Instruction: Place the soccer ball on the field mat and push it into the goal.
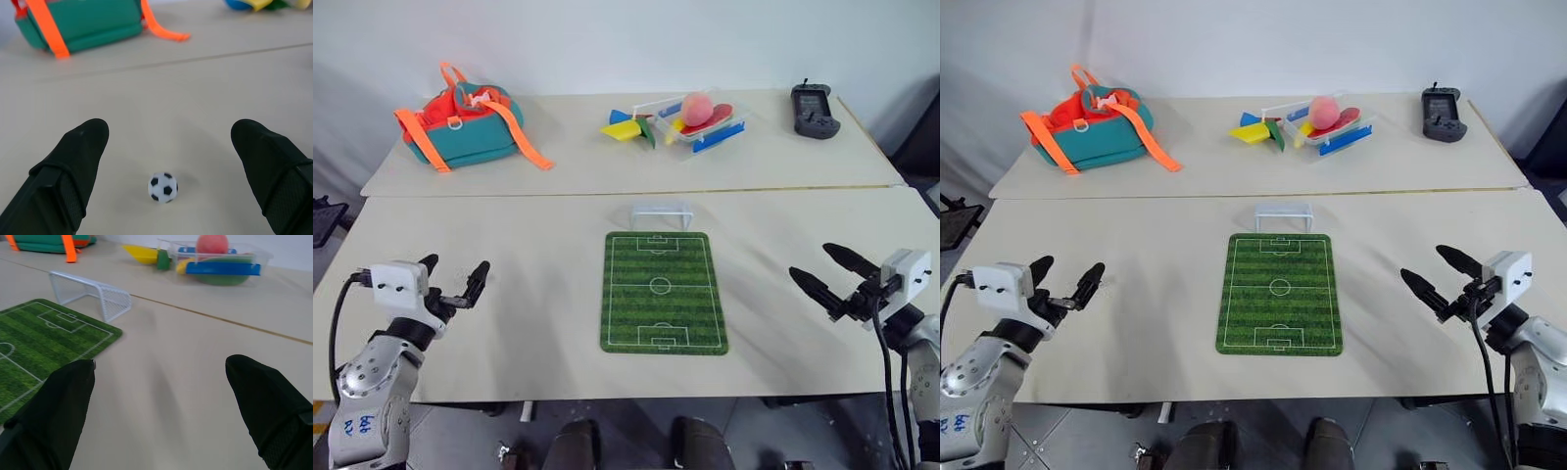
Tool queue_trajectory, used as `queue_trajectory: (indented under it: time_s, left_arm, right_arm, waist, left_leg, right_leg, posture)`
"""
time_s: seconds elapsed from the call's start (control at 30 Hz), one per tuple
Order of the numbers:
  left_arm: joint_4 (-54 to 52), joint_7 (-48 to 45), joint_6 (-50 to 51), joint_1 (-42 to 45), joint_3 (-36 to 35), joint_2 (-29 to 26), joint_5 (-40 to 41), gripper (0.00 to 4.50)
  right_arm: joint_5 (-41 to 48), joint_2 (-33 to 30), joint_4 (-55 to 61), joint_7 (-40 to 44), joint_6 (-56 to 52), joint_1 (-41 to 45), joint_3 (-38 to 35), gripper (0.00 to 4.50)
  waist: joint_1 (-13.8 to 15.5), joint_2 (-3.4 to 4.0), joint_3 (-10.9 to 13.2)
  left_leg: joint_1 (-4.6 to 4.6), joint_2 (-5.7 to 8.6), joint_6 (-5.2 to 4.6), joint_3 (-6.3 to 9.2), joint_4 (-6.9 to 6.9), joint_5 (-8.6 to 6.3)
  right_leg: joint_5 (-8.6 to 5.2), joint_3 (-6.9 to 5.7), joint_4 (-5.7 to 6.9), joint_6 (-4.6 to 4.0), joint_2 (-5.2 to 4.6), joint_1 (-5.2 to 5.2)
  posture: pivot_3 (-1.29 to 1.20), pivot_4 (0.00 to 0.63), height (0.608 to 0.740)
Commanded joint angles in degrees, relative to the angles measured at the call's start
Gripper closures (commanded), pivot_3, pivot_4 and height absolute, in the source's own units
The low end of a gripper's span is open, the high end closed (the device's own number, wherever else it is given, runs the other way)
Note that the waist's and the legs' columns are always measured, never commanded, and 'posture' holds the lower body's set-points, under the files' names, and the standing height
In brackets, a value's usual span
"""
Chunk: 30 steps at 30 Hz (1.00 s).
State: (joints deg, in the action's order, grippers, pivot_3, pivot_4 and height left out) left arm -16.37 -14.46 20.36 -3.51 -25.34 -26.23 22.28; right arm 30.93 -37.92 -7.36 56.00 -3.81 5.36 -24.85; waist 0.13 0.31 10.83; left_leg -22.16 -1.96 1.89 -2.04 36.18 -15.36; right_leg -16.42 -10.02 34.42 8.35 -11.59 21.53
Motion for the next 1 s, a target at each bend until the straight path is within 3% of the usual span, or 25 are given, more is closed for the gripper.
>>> queue_trajectory:
  time_s: [0.03,0.4,0.5,0.83,1.0]
  left_arm:
    - [0.86,1.22,3.65,1.61,1.00,0.01,-0.31,0.02]
    - [12.58,-0.78,3.26,6.37,4.32,-0.12,-2.76,0.02]
    - [16.27,-2.71,0.59,7.74,5.18,-0.72,-4.21,0.62]
    - [19.80,-5.71,-3.94,8.92,5.79,-1.27,-5.58,3.62]
    - [12.35,-14.87,-6.80,6.55,10.31,-1.76,-3.00,3.63]
  right_arm:
    - [0.79,-1.30,1.52,0.88,0.06,0.41,-0.64,0.00]
    - [3.21,-3.50,5.71,4.78,-3.13,-3.28,-2.03,0.00]
    - [3.37,-3.93,5.58,4.49,-3.31,-3.17,-2.68,0.00]
    - [3.32,-4.77,4.61,4.63,-3.24,-3.03,-3.41,0.00]
    - [5.69,-5.66,6.60,7.30,-4.39,-4.39,-4.01,0.00]
  waist:
    - [0.00,0.00,0.00]
    - [0.26,-0.01,0.01]
    - [0.52,-0.01,0.00]
    - [1.20,0.00,0.00]
    - [1.20,0.00,0.00]
  left_leg:
    - [0.00,0.00,0.00,-0.01,0.00,0.00]
    - [0.02,0.00,0.02,-0.05,0.04,-0.01]
    - [0.04,0.00,0.02,-0.06,0.10,-0.01]
    - [0.07,0.00,0.02,-0.12,0.09,-0.02]
    - [0.06,0.00,0.03,-0.15,0.08,-0.04]
  right_leg:
    - [0.00,0.01,0.00,0.00,0.00,0.00]
    - [0.00,0.08,-0.09,0.00,0.01,0.03]
    - [0.00,0.12,-0.15,0.00,0.01,0.03]
    - [0.01,0.17,-0.13,-0.01,0.01,0.04]
    - [0.01,0.19,-0.17,0.00,0.01,0.05]
  posture:
    - [0.00,0.150,0.740]
    - [0.00,0.150,0.740]
    - [0.00,0.150,0.740]
    - [0.00,0.150,0.740]
    - [0.00,0.150,0.740]
